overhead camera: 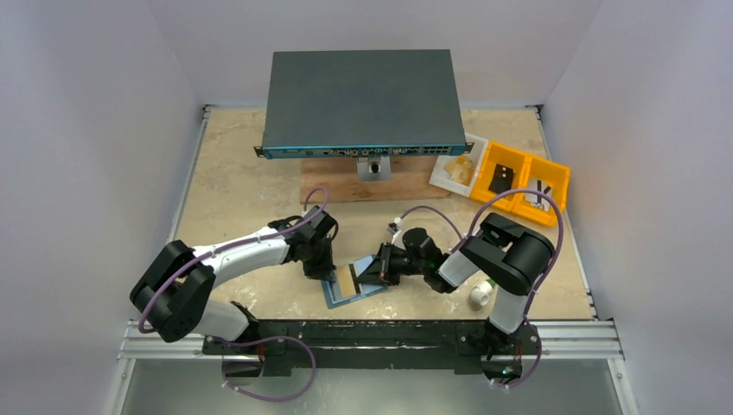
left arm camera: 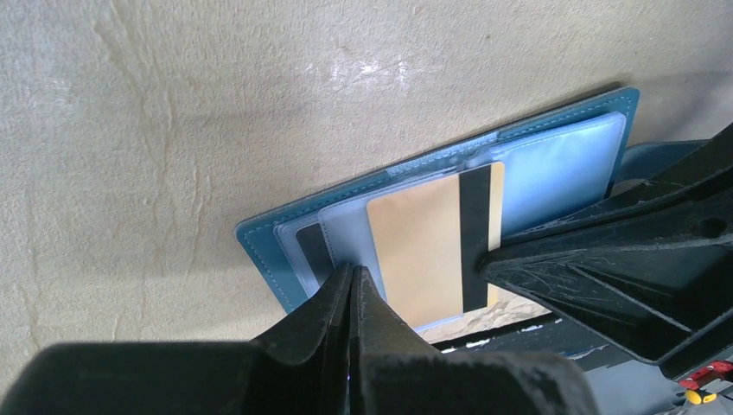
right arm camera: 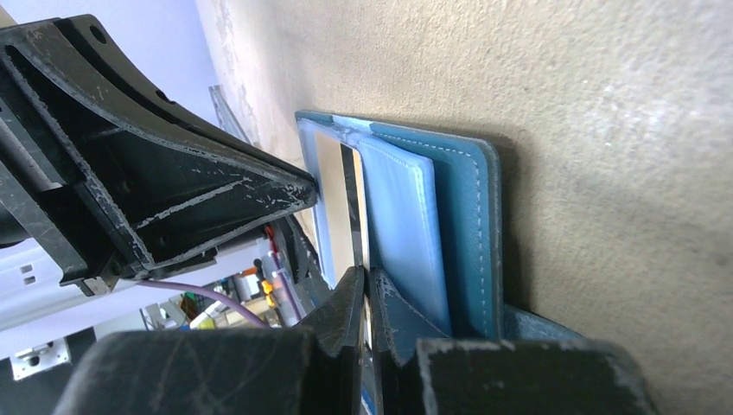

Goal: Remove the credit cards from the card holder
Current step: Remove the credit card from the card holder.

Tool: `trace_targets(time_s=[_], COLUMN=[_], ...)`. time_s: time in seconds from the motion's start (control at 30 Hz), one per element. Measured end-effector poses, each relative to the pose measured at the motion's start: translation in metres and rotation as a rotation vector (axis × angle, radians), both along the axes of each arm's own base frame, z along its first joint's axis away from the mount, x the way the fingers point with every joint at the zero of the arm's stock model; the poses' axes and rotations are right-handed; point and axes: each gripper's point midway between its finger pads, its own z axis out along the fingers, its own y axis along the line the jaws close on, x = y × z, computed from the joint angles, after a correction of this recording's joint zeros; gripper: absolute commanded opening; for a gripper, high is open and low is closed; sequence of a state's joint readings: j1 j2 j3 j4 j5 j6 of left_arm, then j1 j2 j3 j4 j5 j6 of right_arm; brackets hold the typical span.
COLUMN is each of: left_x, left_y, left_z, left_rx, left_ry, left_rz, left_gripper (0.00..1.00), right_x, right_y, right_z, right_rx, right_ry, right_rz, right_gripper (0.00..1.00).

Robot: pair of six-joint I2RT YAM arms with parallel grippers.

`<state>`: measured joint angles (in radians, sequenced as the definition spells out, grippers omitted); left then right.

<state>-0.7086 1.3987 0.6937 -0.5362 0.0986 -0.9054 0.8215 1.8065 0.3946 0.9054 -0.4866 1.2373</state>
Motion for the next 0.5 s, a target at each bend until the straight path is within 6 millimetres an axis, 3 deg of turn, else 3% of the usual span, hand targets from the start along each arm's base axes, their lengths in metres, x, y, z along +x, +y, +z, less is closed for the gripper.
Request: trace_targets(time_s=[0.03,0.23,0.4,0.5], left_x=[0.000,0.000,0.000,0.000], left_y=[0.000,0.000,-0.001,-0.001], left_z=[0.000,0.000,0.000,-0.001], left_rx=[0.000,0.001,0.003,0.003], left_ry=[0.001,0.003,0.009,0.015], left_rz=[0.001,0.000,-0.008,-0.009], left_gripper=[0.00,0.00,0.00,0.00], right_x=[0.000,0.002,0.007,0.009], right_y=[-0.001,-0.006,0.003,0.007], right_z=[0.000,-0.001,0.004,0.005], right_rx=[-0.004,-0.025,-0.001,0.004], right_ry=[-0.002,-0.017,-0.038,-0.041], right_rz=[-0.003,0.002,0.030,0.041], right_gripper=[0.00,0.29,0.32,0.25])
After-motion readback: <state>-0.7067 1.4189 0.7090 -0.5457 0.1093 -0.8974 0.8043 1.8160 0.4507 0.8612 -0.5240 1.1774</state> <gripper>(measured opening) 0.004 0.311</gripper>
